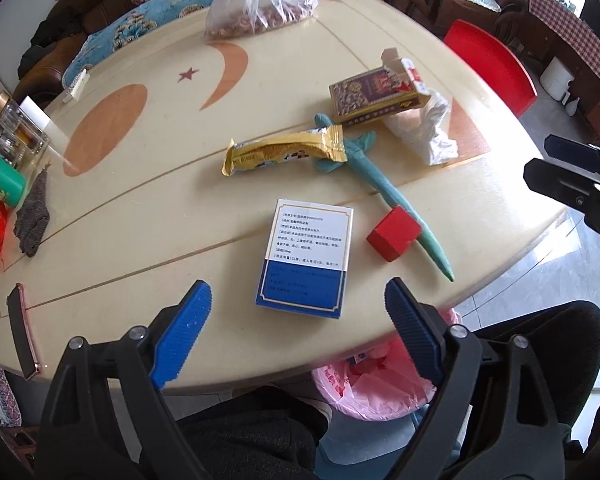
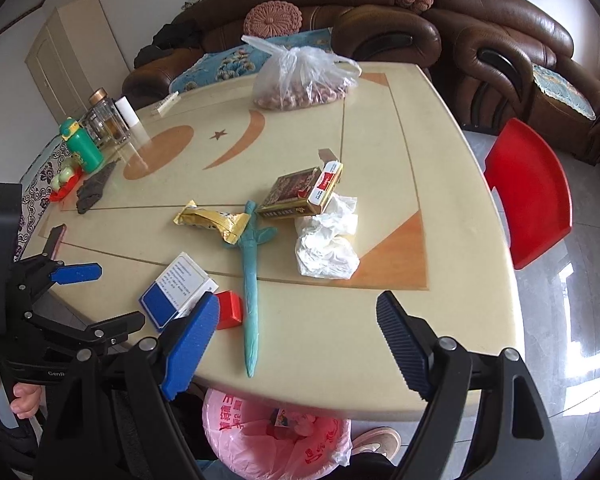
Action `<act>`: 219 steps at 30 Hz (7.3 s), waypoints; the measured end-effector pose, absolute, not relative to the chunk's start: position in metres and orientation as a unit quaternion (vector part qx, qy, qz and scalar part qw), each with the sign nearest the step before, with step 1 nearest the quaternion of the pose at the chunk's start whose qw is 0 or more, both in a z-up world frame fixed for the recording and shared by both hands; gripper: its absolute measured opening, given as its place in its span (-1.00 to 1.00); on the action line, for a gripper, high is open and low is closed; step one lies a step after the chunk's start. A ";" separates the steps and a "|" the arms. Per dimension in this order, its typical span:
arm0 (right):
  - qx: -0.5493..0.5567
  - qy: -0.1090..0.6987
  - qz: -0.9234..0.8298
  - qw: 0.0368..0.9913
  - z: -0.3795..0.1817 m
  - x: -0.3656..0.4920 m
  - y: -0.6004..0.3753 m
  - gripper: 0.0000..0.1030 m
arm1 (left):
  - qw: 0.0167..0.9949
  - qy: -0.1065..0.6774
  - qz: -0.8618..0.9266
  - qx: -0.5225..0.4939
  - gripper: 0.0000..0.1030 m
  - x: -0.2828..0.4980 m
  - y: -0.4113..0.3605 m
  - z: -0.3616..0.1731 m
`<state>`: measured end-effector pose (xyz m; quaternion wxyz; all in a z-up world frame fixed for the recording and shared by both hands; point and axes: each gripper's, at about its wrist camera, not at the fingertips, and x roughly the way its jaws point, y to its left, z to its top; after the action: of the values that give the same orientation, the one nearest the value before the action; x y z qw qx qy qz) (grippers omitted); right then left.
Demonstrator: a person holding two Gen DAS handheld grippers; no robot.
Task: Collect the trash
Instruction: 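Move the left tool to the white box with blue band while the right tool approaches the white tissue, then grasp the white box with the left gripper while the right gripper grasps the tissue, then carry the white box in the left tool and tissue in the right tool over the wastebasket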
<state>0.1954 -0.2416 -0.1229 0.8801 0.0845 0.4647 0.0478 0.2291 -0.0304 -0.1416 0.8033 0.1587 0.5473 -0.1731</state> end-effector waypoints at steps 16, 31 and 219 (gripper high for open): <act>0.086 0.487 0.050 0.868 -0.162 0.239 -0.244 0.53 | 0.777 0.583 -0.170 0.165 0.68 0.258 -0.036 -0.186; 0.072 0.491 0.043 0.867 -0.189 0.271 -0.243 0.53 | 0.765 0.597 -0.181 0.162 0.68 0.271 -0.039 -0.207; 0.058 0.647 0.091 0.755 -0.363 0.101 -0.175 -0.60 | 0.692 0.682 -0.204 0.122 0.18 0.128 -0.041 -0.367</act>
<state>0.1006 -0.1751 -0.3628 0.7546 0.0579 0.6473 0.0910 0.1277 -0.0411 -0.3674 0.6915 0.1217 0.6821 -0.2045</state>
